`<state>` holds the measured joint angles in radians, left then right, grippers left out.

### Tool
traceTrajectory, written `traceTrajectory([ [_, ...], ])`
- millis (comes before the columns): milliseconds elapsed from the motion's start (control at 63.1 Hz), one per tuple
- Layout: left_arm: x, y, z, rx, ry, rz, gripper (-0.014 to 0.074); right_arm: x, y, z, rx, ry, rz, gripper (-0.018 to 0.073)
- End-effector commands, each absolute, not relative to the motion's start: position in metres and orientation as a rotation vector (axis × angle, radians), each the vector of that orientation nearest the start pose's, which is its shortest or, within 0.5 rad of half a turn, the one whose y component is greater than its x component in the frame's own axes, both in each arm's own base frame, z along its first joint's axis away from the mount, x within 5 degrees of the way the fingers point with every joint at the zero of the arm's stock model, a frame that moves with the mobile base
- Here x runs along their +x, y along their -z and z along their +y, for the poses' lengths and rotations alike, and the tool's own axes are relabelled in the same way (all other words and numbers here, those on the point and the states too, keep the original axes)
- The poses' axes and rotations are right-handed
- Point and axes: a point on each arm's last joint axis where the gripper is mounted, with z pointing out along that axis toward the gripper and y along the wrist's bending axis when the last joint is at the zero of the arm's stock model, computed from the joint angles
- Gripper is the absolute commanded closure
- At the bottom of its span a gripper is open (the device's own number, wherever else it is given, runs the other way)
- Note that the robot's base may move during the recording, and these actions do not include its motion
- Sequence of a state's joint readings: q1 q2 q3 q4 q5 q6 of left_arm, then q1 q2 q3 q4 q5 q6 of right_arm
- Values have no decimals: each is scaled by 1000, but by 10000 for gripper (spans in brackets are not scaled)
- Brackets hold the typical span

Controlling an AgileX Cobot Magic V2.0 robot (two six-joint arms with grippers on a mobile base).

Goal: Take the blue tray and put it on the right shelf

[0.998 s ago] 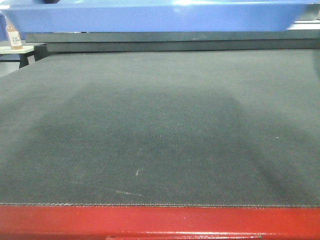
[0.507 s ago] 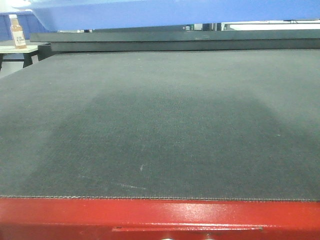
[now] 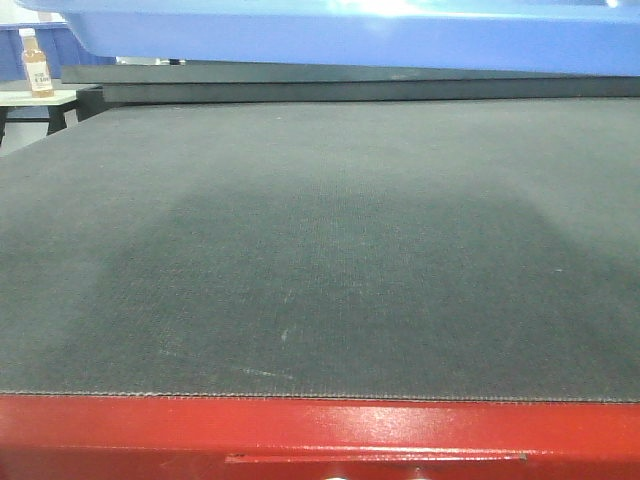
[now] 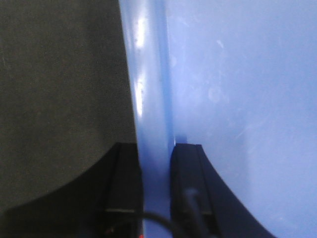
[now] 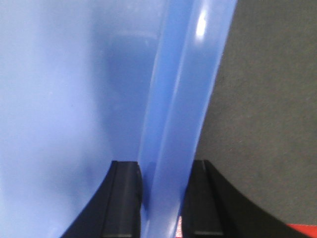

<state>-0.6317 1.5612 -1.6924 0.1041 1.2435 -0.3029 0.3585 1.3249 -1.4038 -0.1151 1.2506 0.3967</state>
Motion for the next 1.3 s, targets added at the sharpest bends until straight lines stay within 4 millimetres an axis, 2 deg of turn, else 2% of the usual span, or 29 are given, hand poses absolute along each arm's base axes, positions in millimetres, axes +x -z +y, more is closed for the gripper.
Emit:
traceTrajectory([
  [0,247,-420,-175,503,164,2572,638,241,-407,75,12,-117,2535,537],
  [1283,246,-420,-177,509,201,2582,645,239,-407,74,14,-109,2549,537],
])
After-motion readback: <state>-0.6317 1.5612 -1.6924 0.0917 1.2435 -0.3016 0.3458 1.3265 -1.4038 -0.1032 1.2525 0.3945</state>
